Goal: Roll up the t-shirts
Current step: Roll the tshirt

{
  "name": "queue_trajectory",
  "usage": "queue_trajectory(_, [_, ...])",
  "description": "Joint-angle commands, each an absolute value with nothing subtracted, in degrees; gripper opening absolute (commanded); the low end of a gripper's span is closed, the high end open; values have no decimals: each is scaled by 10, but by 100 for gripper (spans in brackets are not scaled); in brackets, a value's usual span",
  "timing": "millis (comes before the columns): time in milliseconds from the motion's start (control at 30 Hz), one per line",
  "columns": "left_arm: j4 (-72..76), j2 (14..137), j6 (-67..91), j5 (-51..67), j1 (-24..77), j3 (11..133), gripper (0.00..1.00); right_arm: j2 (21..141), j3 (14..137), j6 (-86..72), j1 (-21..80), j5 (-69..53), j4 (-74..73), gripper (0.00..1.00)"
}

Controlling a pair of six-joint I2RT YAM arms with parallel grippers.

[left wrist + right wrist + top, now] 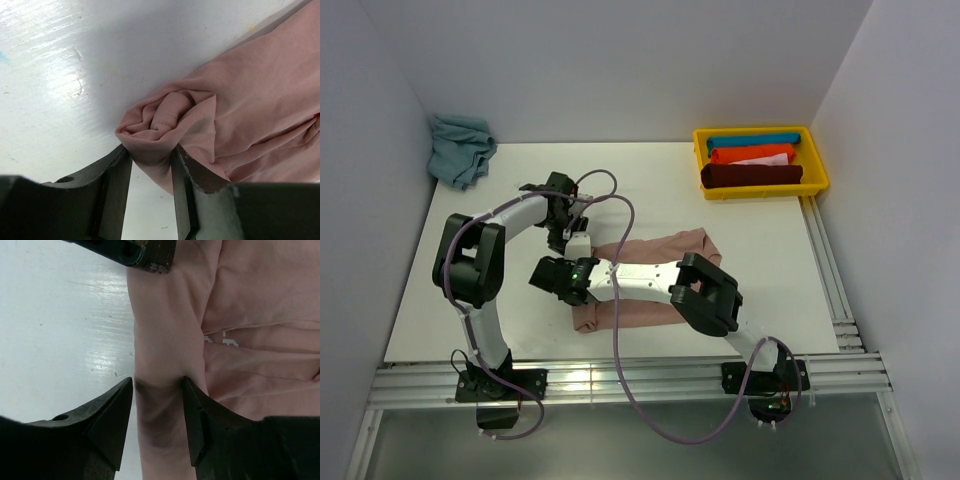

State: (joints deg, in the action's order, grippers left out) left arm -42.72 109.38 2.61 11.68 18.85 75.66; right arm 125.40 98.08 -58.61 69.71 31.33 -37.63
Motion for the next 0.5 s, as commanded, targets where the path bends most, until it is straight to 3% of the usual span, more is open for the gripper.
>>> queue_trajectory(0, [-418,1091,27,105,191,776,42,1256,987,-583,696,336,-402,53])
queue_trajectory(333, [-421,1092,25,115,192,785,45,1291,999,-583,708,303,-424,59])
queue_trajectory(467, [-420,1085,22,121,192,787,55,1300,995,-591,708,293,-431,47])
